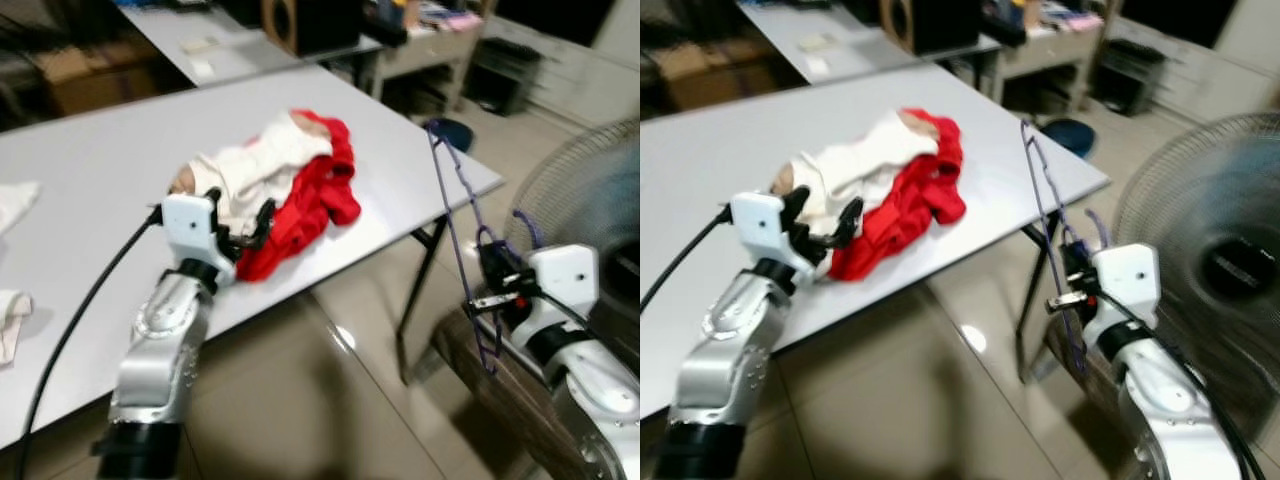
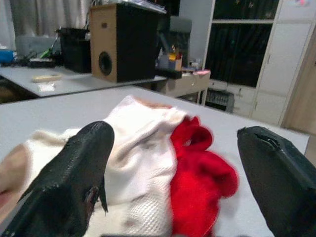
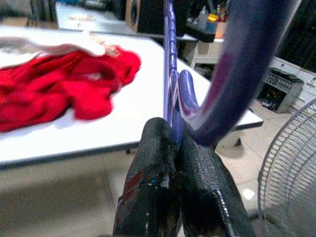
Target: Hang hanger
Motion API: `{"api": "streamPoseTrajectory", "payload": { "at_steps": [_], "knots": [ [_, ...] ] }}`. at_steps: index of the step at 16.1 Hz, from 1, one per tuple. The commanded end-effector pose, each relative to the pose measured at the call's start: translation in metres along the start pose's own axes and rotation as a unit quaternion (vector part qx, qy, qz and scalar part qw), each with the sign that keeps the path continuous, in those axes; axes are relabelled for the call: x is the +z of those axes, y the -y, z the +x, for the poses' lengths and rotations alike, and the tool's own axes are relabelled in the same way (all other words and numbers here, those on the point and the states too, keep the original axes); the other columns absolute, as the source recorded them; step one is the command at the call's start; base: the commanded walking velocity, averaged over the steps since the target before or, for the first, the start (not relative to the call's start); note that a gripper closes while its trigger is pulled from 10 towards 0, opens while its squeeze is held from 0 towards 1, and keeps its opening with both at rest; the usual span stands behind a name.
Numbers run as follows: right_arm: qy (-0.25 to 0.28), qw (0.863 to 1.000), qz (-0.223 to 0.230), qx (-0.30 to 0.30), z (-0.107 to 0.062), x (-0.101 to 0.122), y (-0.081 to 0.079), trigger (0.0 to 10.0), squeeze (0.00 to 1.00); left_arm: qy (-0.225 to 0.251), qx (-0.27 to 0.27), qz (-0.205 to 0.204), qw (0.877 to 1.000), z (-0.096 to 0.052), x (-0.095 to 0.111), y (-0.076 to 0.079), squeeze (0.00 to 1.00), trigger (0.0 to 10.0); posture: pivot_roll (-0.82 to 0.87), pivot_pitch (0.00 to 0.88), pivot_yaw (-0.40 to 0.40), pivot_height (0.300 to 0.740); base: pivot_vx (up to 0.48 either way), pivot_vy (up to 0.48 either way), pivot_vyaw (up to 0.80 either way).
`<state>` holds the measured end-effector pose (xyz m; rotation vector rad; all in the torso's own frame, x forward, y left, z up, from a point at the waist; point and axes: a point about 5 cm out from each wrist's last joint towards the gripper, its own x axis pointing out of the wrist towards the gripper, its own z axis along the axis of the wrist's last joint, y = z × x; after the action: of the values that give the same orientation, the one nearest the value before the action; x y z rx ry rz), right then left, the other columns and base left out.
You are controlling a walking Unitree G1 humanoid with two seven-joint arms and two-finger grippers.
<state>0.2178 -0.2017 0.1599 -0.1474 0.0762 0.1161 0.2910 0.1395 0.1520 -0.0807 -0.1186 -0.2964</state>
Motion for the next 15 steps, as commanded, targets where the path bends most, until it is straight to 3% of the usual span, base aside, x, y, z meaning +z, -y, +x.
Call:
{"api": "streamPoseTrajectory", "payload": {
  "at_steps": [1, 2, 3, 4, 5, 6, 7, 8, 10, 11, 12, 13, 15],
  "knots": [
    [0.020, 1.000, 0.009, -0.012, 0.001, 0.008, 0.005, 10.0, 0.00, 0.001, -0.013, 0.001, 1.000, 0.001, 0.001, 0.005, 0.42, 10.0, -0.11, 0.000, -0.026, 0.740, 0.300, 0.000, 0.00],
    [0.023, 1.000, 0.006, -0.008, 0.001, 0.009, 0.006, 10.0, 0.00, -0.002, -0.013, -0.009, 1.000, -0.001, 0.000, 0.006, 0.28, 10.0, -0.10, 0.000, -0.035, 0.740, 0.000, 0.000, 0.00],
    [0.023, 1.000, 0.006, -0.008, 0.001, 0.009, 0.006, 10.0, 0.00, -0.002, -0.013, -0.009, 1.000, -0.001, 0.000, 0.006, 0.28, 10.0, -0.10, 0.000, -0.035, 0.740, 0.000, 0.000, 0.00],
    [0.019, 1.000, 0.006, -0.002, 0.001, 0.007, 0.005, 10.0, 0.00, -0.009, -0.012, -0.011, 1.000, -0.003, -0.001, 0.004, 0.20, 10.0, -0.09, 0.000, -0.039, 0.740, 0.000, 0.000, 0.00],
    [0.013, 1.000, 0.004, 0.003, 0.001, 0.004, 0.004, 10.0, 0.00, -0.017, -0.017, -0.014, 1.000, -0.004, -0.004, 0.004, 0.00, 10.0, -0.09, 0.000, -0.038, 0.740, 0.000, 0.000, 0.00],
    [0.011, 1.000, 0.004, 0.007, 0.001, 0.003, 0.003, 10.0, 0.00, -0.019, -0.020, -0.008, 1.000, -0.003, -0.005, 0.004, 0.00, 10.0, -0.09, 0.000, -0.031, 0.740, 0.000, 0.000, 0.00],
    [0.003, 1.000, 0.000, 0.019, 0.001, 0.002, 0.003, 10.0, 0.00, -0.015, -0.055, -0.031, 0.998, -0.003, -0.005, 0.008, 1.00, 10.0, -0.10, 0.000, -0.026, 0.740, 0.000, 0.000, 0.00],
    [-0.005, 1.000, -0.004, 0.022, 0.000, 0.000, 0.005, 10.0, 0.00, -0.017, -0.076, -0.041, 0.996, -0.001, -0.005, 0.009, 1.00, 10.0, -0.10, 0.000, -0.023, 0.740, 0.000, 0.000, 0.00],
    [-0.018, 0.999, -0.012, 0.034, -0.002, -0.002, 0.007, 10.0, 0.00, -0.044, -0.070, -0.006, 0.997, 0.005, -0.009, 0.004, 1.00, 10.0, -0.10, 0.000, -0.016, 0.740, 0.000, 0.000, 0.00],
    [-0.024, 0.998, -0.018, 0.049, -0.003, -0.002, 0.007, 10.0, 0.00, -0.058, -0.070, 0.008, 0.996, 0.010, -0.010, 0.000, 0.57, 10.0, -0.10, 0.000, -0.013, 0.740, 0.000, 0.000, 0.00],
    [-0.030, 0.998, -0.024, 0.059, -0.005, -0.003, 0.008, 10.0, 0.00, -0.065, -0.074, 0.008, 0.995, 0.015, -0.011, -0.001, 0.57, 10.0, -0.10, 0.000, -0.013, 0.740, 0.000, 0.000, 0.00],
    [-0.035, 0.996, -0.030, 0.072, -0.006, -0.002, 0.008, 10.0, 0.00, -0.068, -0.079, 0.010, 0.995, 0.024, -0.011, -0.001, 0.00, 10.0, -0.11, 0.000, -0.001, 0.740, 0.000, 0.000, 0.00],
    [-0.035, 0.995, -0.040, 0.083, -0.008, -0.001, 0.007, 10.0, 0.00, -0.076, -0.090, 0.023, 0.993, 0.035, -0.012, -0.001, 0.00, 10.0, -0.12, 0.000, 0.004, 0.740, 0.000, 0.000, 0.00]
  ]
}}
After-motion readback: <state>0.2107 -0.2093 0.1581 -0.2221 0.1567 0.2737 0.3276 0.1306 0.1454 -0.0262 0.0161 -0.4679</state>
